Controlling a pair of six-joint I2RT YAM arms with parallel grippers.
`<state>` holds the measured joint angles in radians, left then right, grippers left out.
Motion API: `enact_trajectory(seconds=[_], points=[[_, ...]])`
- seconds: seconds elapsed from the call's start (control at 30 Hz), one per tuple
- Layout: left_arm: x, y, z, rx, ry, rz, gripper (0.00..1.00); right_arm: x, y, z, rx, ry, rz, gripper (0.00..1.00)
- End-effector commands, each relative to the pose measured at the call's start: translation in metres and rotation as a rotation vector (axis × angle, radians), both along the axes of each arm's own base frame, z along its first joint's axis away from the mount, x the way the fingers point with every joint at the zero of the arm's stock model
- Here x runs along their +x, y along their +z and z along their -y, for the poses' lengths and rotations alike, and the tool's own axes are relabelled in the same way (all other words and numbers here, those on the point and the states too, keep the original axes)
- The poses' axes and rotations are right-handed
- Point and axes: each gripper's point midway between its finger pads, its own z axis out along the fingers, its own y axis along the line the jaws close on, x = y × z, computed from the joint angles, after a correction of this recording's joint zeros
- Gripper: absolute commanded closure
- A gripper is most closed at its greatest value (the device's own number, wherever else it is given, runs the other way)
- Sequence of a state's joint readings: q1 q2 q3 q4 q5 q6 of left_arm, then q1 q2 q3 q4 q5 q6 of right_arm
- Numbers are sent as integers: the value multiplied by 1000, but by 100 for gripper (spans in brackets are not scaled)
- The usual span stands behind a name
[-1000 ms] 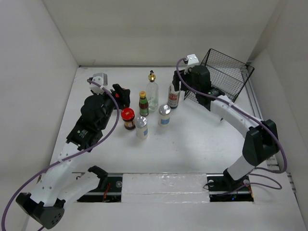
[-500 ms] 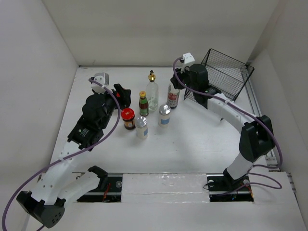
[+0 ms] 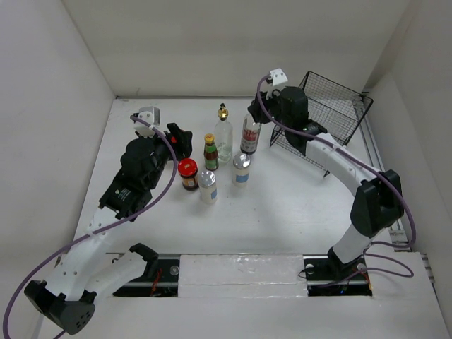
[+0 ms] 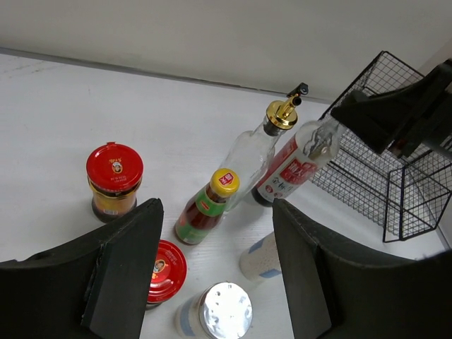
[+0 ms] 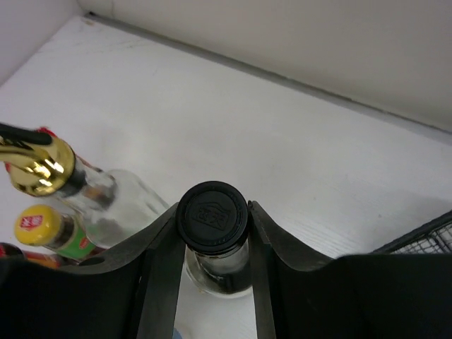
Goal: Organize the condiment bottles
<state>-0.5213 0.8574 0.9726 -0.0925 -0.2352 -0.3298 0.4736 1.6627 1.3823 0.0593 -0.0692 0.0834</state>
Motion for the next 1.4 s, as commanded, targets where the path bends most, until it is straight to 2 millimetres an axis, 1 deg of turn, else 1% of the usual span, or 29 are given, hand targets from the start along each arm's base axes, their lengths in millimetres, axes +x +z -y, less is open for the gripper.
enact_trajectory(seconds=[0.0, 0.03, 0.07, 0.1, 0.13, 0.17, 0.2, 0.27, 0.3, 0.37, 0.4, 0.43, 0.47, 0.5, 0.53, 0.6, 0.63, 0.67, 0.7, 0.77, 0.83, 0.9, 0.93, 1.07, 1.2, 1.27, 1.3, 1.33, 1.37], points=[[0, 15, 0, -22, -8, 57, 41, -14, 193, 16, 247, 4, 429, 86], [0, 15, 0, -22, -8, 57, 41, -16, 202, 16, 267, 4, 438, 86], [0, 15, 0, -22, -8, 57, 41, -13, 211, 26, 270, -16, 458, 87], [0, 15, 0, -22, -8, 57, 41, -13, 221, 31, 291, -24, 469, 87], [0, 15, 0, -22, -8, 57, 41, -15, 239, 37, 322, -31, 491, 87], [0, 15, 0, -22, -8, 57, 41, -16, 250, 42, 338, -39, 514, 87], [0, 15, 2, -22, -17, 57, 41, -13, 258, 53, 347, -60, 528, 87], [0, 15, 2, -23, -17, 57, 41, -15, 282, 69, 381, -91, 575, 87], [-3, 18, 1, -28, -17, 66, 41, -9, 286, 81, 389, -125, 581, 87], [-2, 20, 1, -32, -17, 74, 41, -11, 311, 96, 405, -156, 636, 87], [-2, 20, 1, -32, -17, 74, 41, -6, 314, 103, 403, -179, 639, 87], [-2, 20, 1, -32, -17, 74, 41, -3, 321, 115, 403, -208, 658, 87], [-2, 16, 1, -28, -17, 66, 41, -7, 337, 122, 413, -215, 694, 87], [-2, 16, 2, -28, -26, 66, 41, 1, 336, 126, 405, -227, 688, 87], [-2, 16, 2, -28, -26, 66, 41, 7, 337, 136, 397, -258, 685, 87], [-2, 16, 2, -28, -26, 66, 41, 12, 349, 149, 400, -290, 711, 87], [-2, 16, 2, -28, -26, 66, 41, 15, 351, 154, 398, -301, 718, 87], [-2, 16, 2, -28, -26, 66, 41, 19, 353, 167, 394, -334, 729, 87], [-2, 16, 2, -28, -26, 66, 41, 17, 361, 173, 397, -342, 750, 87], [-2, 16, 2, -28, -26, 66, 41, 29, 355, 187, 383, -381, 736, 87], [-2, 16, 2, -28, -26, 66, 41, 34, 358, 191, 382, -389, 746, 87], [-1, 13, 5, -25, -35, 57, 41, 40, 356, 205, 369, -417, 745, 87], [-1, 13, 5, -25, -35, 57, 41, 41, 356, 205, 367, -418, 740, 87], [-1, 13, 5, -25, -35, 57, 41, 58, 343, 223, 345, -457, 716, 87], [1, 10, 6, -20, -35, 49, 41, 69, 330, 226, 314, -463, 695, 87], [3, 8, 7, -16, -35, 41, 41, 69, 330, 229, 301, -478, 700, 87], [3, 8, 7, -16, -35, 41, 41, 73, 326, 230, 283, -481, 695, 87], [3, 8, 7, -16, -35, 41, 41, 73, 326, 235, 269, -492, 699, 87], [3, 8, 7, -16, -35, 41, 41, 79, 320, 236, 267, -502, 688, 87]])
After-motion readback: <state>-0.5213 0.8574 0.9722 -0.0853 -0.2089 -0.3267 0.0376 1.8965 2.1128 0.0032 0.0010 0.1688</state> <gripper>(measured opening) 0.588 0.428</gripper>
